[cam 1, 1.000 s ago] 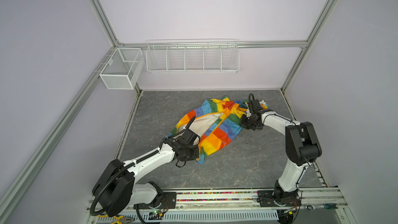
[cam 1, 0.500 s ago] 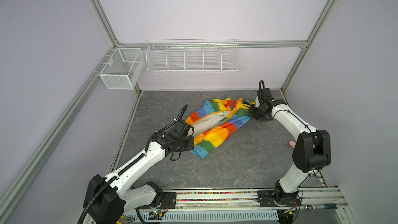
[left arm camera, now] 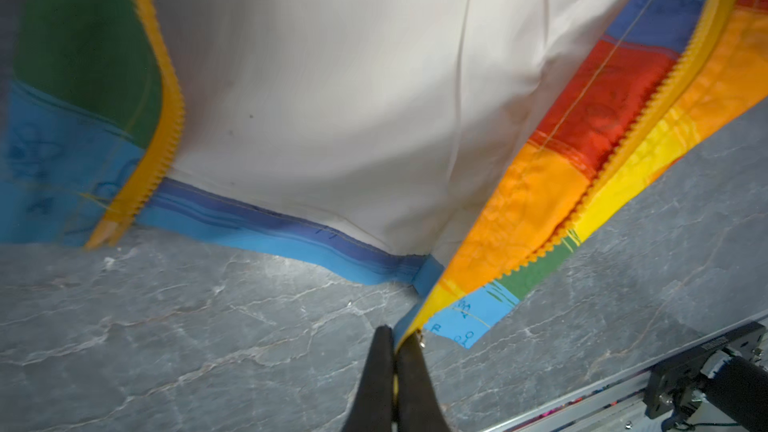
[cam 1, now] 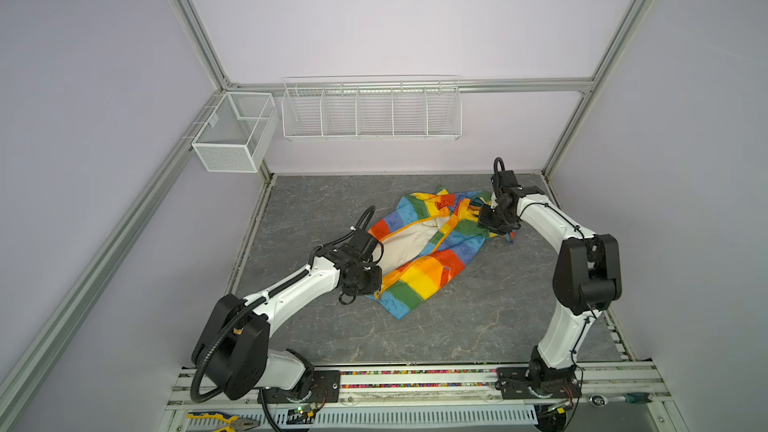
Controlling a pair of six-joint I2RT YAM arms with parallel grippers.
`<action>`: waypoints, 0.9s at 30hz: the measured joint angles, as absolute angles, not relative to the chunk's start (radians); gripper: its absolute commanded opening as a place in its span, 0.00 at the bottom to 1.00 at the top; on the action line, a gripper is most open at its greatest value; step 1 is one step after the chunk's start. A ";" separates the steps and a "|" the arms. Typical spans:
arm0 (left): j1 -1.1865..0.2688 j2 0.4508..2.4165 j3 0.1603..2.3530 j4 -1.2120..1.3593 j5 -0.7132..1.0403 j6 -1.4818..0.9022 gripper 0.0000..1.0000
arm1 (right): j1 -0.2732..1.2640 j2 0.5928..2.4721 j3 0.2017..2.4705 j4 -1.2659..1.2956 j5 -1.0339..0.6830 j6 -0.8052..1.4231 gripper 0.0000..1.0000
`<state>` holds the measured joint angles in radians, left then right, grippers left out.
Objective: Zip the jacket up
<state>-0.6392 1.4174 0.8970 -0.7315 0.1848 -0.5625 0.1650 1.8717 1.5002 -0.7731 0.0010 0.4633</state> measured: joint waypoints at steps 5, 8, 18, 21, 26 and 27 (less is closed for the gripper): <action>-0.639 1.427 0.870 -0.728 0.200 -0.562 0.11 | 0.163 1.846 1.500 -0.772 0.011 0.467 0.64; -0.639 1.437 0.870 -0.713 0.206 -0.562 0.09 | 0.165 1.827 1.520 -0.776 0.011 0.466 0.66; -0.639 1.456 0.855 -0.678 0.212 -0.564 0.03 | 0.185 1.992 1.757 -0.746 -0.016 0.464 0.67; -0.639 1.458 0.852 -0.675 0.215 -0.564 0.02 | 0.192 2.074 1.811 -0.740 -0.025 0.468 0.64; -0.639 1.466 0.847 -0.662 0.215 -0.564 0.00 | 0.194 2.162 1.874 -0.736 -0.028 0.477 0.47; -0.638 1.470 0.847 -0.660 0.215 -0.564 0.00 | 0.194 2.170 1.884 -0.735 -0.030 0.476 0.40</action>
<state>-0.6384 1.4700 0.8467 -0.6601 0.2150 -0.5640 0.1944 2.1704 1.8835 -0.7345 -0.0303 0.4763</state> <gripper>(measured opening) 0.047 0.496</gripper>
